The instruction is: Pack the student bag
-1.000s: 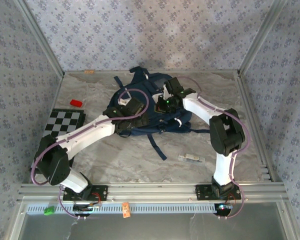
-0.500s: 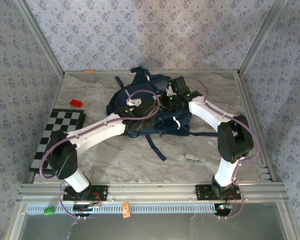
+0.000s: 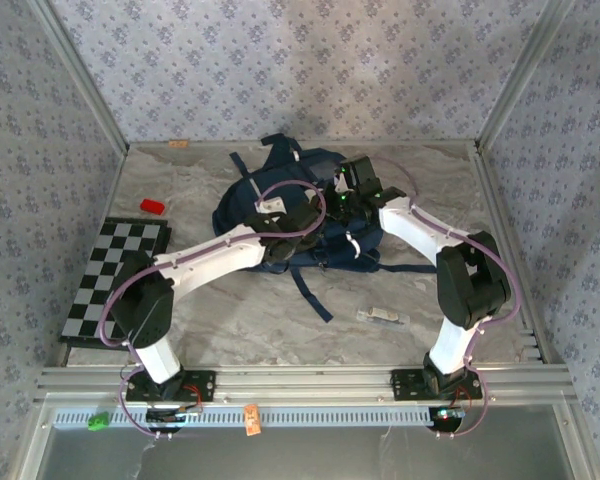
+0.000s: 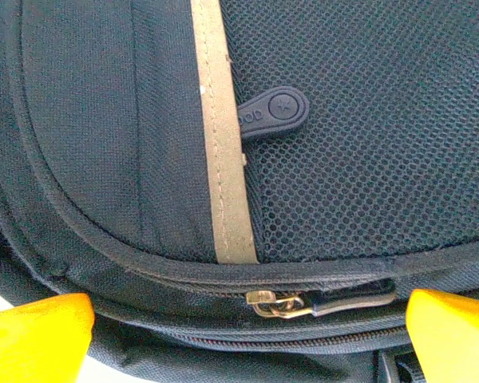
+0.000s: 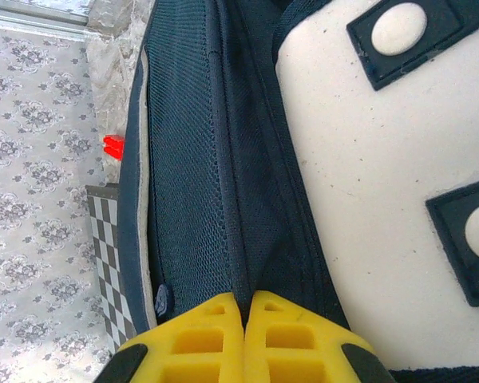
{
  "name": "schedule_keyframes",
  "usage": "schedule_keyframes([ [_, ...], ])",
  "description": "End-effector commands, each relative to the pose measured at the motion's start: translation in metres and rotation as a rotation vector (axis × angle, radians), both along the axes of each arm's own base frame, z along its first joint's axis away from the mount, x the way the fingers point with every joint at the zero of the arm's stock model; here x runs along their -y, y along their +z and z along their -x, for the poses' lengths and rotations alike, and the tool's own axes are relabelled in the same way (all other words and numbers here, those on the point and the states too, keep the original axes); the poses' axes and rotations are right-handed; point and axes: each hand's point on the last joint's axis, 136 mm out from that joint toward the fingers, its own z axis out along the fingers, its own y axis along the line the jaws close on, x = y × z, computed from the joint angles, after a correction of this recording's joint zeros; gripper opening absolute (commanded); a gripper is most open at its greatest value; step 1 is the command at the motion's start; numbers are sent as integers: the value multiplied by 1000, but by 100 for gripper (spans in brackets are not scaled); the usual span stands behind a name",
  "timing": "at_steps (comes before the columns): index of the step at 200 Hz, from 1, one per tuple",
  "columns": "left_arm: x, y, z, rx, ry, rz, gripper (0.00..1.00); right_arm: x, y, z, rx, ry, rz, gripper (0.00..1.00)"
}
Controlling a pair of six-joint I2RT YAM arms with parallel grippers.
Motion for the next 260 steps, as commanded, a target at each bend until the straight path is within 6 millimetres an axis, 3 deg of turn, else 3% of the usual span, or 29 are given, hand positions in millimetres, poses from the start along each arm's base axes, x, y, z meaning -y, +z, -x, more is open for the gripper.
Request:
schedule_keyframes([
  [1,-6,13,-18,64,62,18,100,-10,49,-5,114,12,-111,0],
  [32,-29,12,-14,54,115,-36,99,-10,48,-5,118,13,-108,0],
  [82,-59,4,2,27,132,-43,79,-7,50,-9,124,8,-106,0],
  [109,-57,12,0,45,85,-52,68,-9,48,-9,121,11,-107,0],
  [163,-25,19,-17,53,-31,-19,55,-10,45,-9,117,11,-101,0],
  [260,-24,11,-16,11,-110,-8,20,-4,45,-11,118,7,-96,0],
])
